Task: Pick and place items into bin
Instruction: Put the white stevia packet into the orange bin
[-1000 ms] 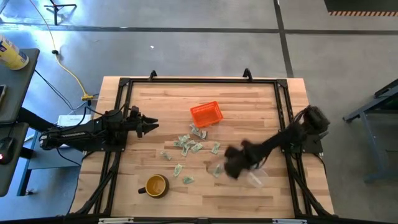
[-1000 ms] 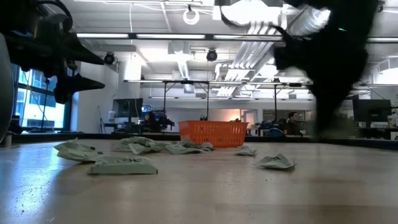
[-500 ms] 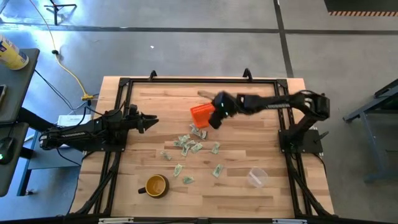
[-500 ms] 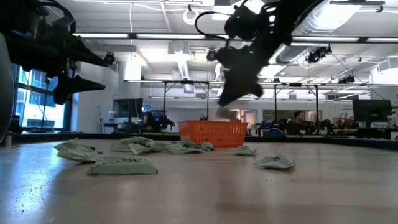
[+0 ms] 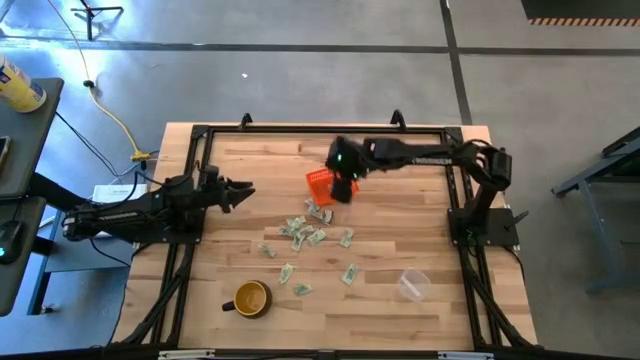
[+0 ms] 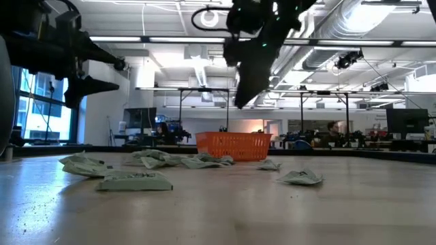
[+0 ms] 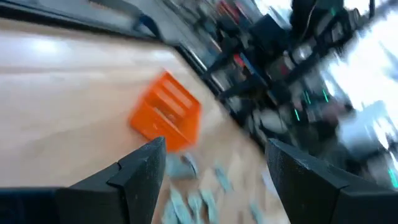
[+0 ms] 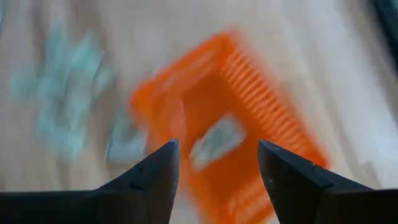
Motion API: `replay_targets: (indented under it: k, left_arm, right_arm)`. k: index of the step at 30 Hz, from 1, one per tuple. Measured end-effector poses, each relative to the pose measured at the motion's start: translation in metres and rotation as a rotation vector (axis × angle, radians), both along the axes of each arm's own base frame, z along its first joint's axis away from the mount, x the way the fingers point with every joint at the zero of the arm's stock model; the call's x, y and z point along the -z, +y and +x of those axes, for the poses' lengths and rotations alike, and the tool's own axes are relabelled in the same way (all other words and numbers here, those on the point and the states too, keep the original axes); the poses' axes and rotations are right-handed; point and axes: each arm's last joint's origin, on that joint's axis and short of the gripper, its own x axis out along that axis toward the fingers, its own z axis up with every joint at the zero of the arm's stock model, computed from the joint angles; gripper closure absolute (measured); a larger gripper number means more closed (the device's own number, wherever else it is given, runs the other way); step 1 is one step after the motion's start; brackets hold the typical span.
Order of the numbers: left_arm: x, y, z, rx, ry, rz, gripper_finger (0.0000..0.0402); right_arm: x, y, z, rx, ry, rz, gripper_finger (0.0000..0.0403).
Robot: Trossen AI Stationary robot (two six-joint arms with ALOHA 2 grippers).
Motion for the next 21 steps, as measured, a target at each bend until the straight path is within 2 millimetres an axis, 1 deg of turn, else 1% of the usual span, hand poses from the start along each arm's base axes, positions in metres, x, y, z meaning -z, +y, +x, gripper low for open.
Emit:
replay_targets:
  k: [2, 4, 6, 8, 10, 12, 14, 16, 18, 19, 21]
  left_arm:
    - [0.004, -0.003, 0.004, 0.128, 0.053, 0.024, 0.0094]
    - [0.008, -0.007, 0.009, 0.235, 0.105, 0.044, 0.0094]
    - [0.009, -0.012, 0.014, 0.326, 0.162, 0.071, 0.0094]
    - [0.005, -0.019, 0.021, 0.432, 0.212, 0.109, 0.0094]
    - [-0.001, -0.027, 0.028, 0.537, 0.287, 0.122, 0.0094]
    - [-0.006, -0.037, 0.036, 0.636, 0.386, 0.151, 0.0094]
    - [-0.010, -0.047, 0.042, 0.708, 0.526, 0.241, 0.0094]
    - [-0.013, -0.053, 0.047, 0.723, 0.685, 0.340, 0.0094]
    - [-0.010, -0.057, 0.052, 0.707, 0.817, 0.407, 0.0094]
    - [-0.008, -0.058, 0.056, 0.715, 0.848, 0.425, 0.0094]
    - [-0.004, -0.060, 0.065, 0.751, 0.856, 0.444, 0.0094]
  right_arm:
    - [0.004, 0.024, -0.011, -0.129, 0.131, -0.035, 0.0188]
    - [0.014, 0.050, -0.022, -0.253, 0.236, -0.047, 0.0186]
    - [0.025, 0.075, -0.031, -0.341, 0.301, -0.050, 0.0185]
    - [0.036, 0.096, -0.037, -0.383, 0.329, -0.039, 0.0185]
    - [0.043, 0.111, -0.039, -0.361, 0.318, -0.024, 0.0185]
    - [0.049, 0.124, -0.042, -0.305, 0.302, -0.024, 0.0185]
    - [0.054, 0.135, -0.045, -0.242, 0.292, -0.045, 0.0185]
    - [0.057, 0.146, -0.047, -0.187, 0.262, -0.063, 0.0185]
    - [0.061, 0.156, -0.050, -0.149, 0.247, -0.075, 0.0185]
    - [0.063, 0.160, -0.053, -0.134, 0.242, -0.081, 0.0185]
    - [0.066, 0.168, -0.057, -0.108, 0.232, -0.095, 0.0185]
